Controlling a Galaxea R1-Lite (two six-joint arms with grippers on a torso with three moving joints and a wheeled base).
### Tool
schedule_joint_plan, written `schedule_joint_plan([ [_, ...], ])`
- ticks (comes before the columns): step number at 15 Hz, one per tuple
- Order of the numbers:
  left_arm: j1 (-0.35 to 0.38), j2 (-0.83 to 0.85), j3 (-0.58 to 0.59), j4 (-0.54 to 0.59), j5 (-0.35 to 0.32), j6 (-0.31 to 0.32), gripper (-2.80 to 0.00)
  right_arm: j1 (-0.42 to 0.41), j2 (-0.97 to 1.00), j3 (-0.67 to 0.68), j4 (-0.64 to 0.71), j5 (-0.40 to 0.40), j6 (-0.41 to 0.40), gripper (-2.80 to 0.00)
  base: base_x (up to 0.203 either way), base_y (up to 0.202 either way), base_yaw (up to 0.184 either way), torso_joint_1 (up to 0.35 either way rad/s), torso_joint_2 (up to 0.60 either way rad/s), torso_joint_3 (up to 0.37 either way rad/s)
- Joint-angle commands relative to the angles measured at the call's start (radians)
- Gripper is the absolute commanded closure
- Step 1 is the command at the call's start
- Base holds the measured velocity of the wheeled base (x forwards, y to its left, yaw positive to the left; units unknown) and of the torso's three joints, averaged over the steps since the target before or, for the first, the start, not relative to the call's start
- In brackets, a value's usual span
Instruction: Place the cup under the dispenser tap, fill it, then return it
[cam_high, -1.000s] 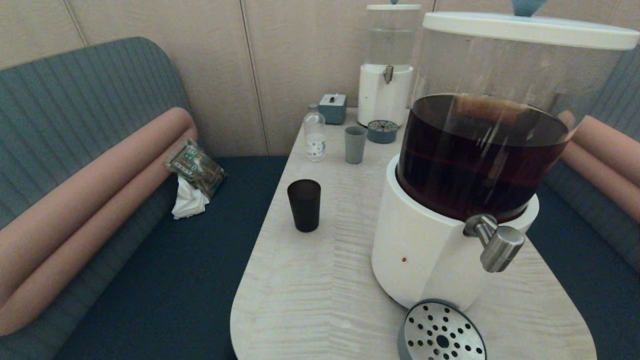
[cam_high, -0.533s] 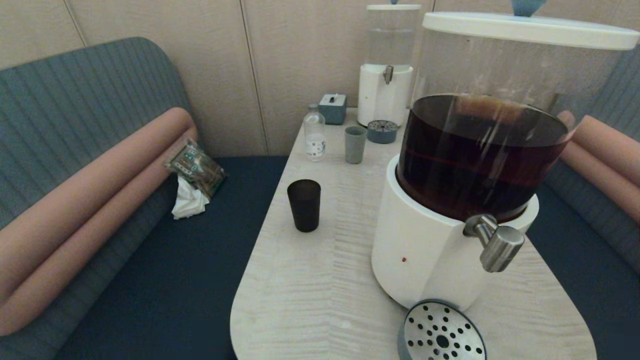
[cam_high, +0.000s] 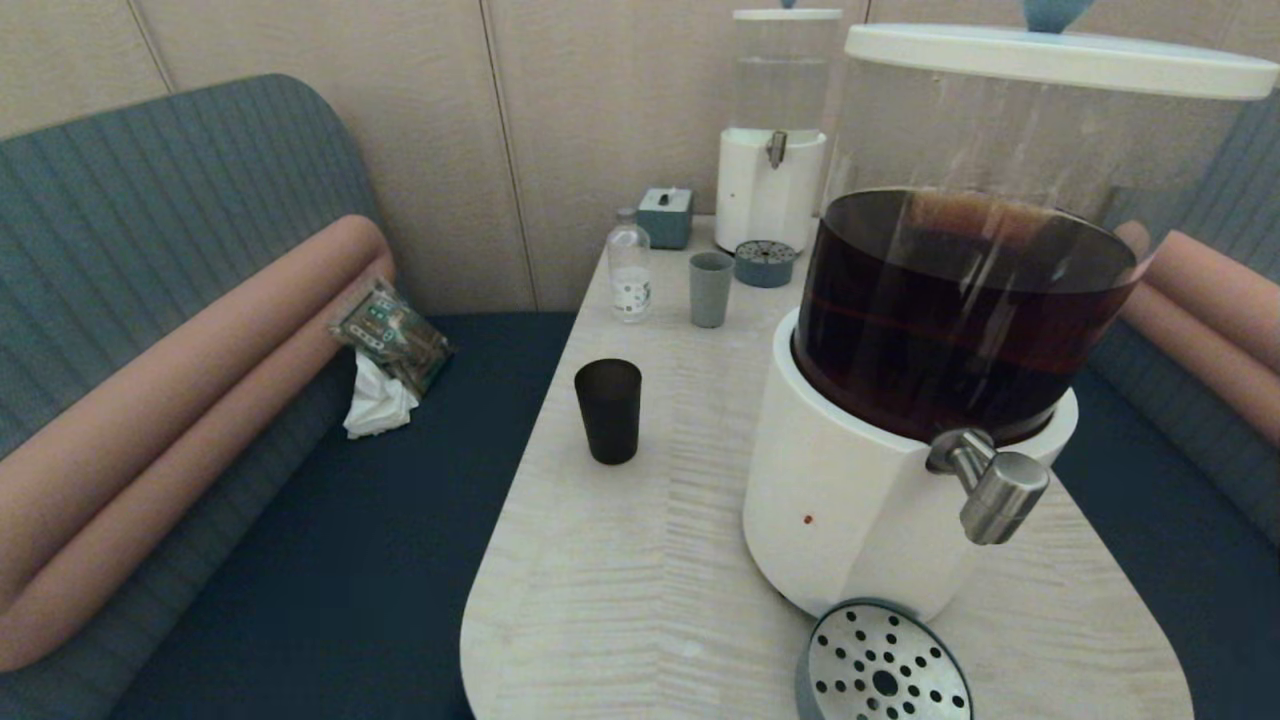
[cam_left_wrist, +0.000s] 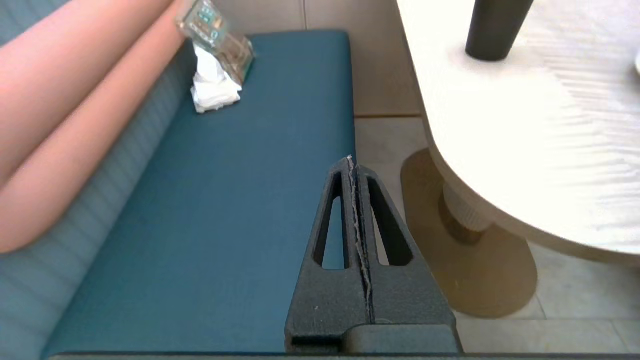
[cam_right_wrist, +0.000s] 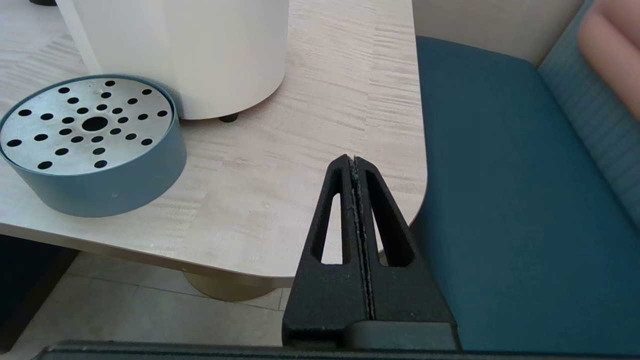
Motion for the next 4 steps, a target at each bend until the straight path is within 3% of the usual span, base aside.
schedule_joint_plan([
  [1,0.0,0.002,0.006,-0.003,0.0,0.0,0.0,0.0,-0.002,0.009,0.001,0.0,-0.004,0.0,0.0,0.0,0.0,0.0,0.0,0.0],
  [4,0.0,0.002,0.006,-0.003,0.0,0.0,0.0,0.0,-0.002,0.009,0.001,0.002,0.015,0.0,0.0,0.0,0.0,0.0,0.0,0.0],
])
